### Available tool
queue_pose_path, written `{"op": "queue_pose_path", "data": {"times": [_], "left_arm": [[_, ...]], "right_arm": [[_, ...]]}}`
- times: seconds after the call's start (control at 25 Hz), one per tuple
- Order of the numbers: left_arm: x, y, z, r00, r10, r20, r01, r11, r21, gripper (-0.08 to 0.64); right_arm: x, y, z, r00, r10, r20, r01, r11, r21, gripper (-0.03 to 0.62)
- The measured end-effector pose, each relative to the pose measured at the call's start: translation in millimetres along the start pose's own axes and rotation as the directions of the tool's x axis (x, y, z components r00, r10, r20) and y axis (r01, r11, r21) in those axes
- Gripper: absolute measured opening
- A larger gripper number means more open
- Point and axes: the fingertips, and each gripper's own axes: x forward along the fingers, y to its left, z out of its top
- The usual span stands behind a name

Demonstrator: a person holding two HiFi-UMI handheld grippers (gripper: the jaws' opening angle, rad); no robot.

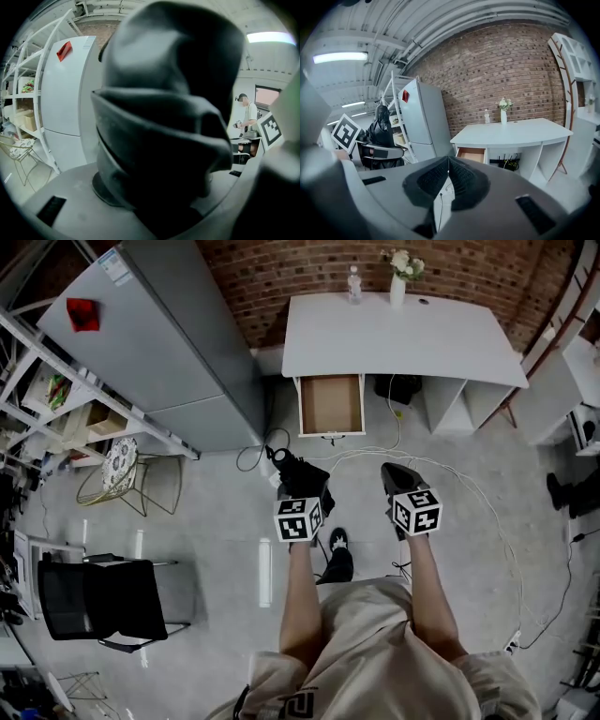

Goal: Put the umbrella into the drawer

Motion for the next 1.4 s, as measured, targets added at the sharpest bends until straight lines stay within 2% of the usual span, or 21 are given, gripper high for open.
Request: {"op": "queue_pose_path", "data": {"times": [0.28, 0.6, 0.8, 1.0, 1.4], "left_arm": [[54.7, 25.3, 40.1, 0.999, -0.046, 0.005, 0.046, 0.999, 0.009, 0.245], [106.1, 45.8, 77.8, 0.994, -0.108, 0.018, 0.107, 0.994, 0.021, 0.245], [123.3, 50.9, 75.6, 0.989, -0.145, 0.001, 0.145, 0.989, -0.011, 0.245], [128.7, 62.7, 65.9, 0.99, -0.141, -0.002, 0.141, 0.989, -0.04, 0.245], [138.3, 96.7, 71.4, 0.995, -0.095, -0.011, 0.095, 0.995, -0.029, 0.245]], "right_arm": [[45.3, -22.0, 29.2, 0.999, -0.04, 0.006, 0.04, 0.999, 0.001, 0.067], [82.6, -49.7, 54.4, 0.994, -0.104, 0.021, 0.103, 0.994, 0.042, 0.067], [91.7, -62.6, 46.3, 0.99, -0.144, -0.003, 0.144, 0.987, 0.067, 0.067], [102.6, -63.4, 36.0, 0.989, -0.144, -0.032, 0.145, 0.988, 0.057, 0.067], [148.9, -62.8, 50.1, 0.996, -0.09, -0.018, 0.091, 0.994, 0.063, 0.067]]}}
